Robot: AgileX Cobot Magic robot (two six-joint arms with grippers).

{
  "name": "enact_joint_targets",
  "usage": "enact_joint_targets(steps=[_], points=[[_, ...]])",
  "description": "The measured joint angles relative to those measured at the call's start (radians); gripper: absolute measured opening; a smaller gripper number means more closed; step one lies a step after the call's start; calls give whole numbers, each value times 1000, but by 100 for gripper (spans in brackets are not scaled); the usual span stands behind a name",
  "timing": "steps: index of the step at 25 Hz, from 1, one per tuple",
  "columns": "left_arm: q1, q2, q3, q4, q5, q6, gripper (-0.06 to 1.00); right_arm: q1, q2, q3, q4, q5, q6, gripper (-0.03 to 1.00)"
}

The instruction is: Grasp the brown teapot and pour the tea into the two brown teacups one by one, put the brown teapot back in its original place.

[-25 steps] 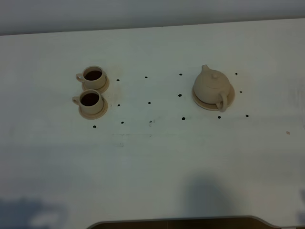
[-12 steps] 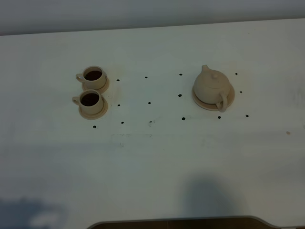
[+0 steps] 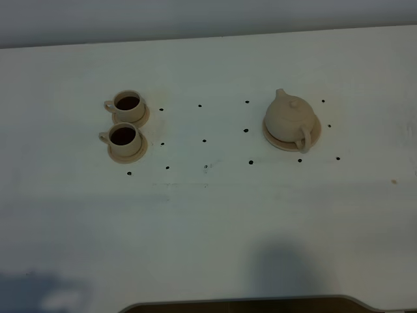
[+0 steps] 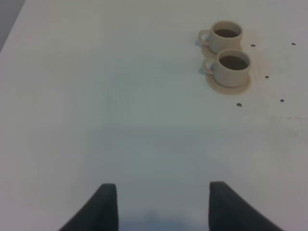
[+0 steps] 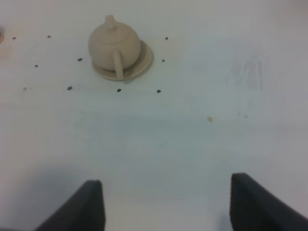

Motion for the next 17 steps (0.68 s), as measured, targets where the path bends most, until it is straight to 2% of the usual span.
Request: enact_joint_targets(steps=[17], points=[[0,0,0,0,0,0,46,0,0,0,0,0,0,57]])
